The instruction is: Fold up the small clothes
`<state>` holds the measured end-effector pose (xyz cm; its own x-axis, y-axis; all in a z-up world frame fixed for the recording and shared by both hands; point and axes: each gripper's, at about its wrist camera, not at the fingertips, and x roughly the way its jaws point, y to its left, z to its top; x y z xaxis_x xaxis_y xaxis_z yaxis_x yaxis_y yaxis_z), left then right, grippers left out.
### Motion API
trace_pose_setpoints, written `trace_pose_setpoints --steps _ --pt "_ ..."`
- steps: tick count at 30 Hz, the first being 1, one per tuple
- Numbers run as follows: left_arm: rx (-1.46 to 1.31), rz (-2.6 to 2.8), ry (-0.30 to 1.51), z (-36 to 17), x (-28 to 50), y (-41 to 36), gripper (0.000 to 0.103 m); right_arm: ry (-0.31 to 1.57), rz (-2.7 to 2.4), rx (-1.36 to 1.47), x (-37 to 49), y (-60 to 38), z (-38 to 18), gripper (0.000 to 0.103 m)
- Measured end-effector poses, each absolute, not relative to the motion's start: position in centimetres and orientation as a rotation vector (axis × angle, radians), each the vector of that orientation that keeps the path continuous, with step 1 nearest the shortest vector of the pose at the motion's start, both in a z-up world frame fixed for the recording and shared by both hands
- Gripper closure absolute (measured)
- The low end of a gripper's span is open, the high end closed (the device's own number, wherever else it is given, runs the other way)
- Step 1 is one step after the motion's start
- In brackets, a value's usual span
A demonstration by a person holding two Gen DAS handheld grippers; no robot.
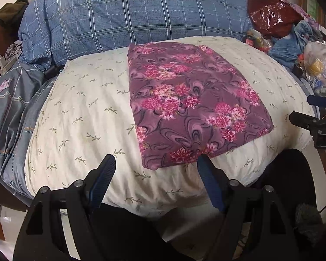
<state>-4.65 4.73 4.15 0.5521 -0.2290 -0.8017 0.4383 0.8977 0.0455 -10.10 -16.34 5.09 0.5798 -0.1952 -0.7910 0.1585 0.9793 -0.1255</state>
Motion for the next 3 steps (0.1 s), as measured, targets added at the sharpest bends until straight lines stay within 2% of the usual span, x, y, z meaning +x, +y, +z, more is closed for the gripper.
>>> trace_pose_setpoints --steps 3 --pt "0.255 -0.399 0.916 4.15 -4.53 4.55 0.025 0.931 -0.213 -0.038 -10.02 -16.43 5.06 0.000"
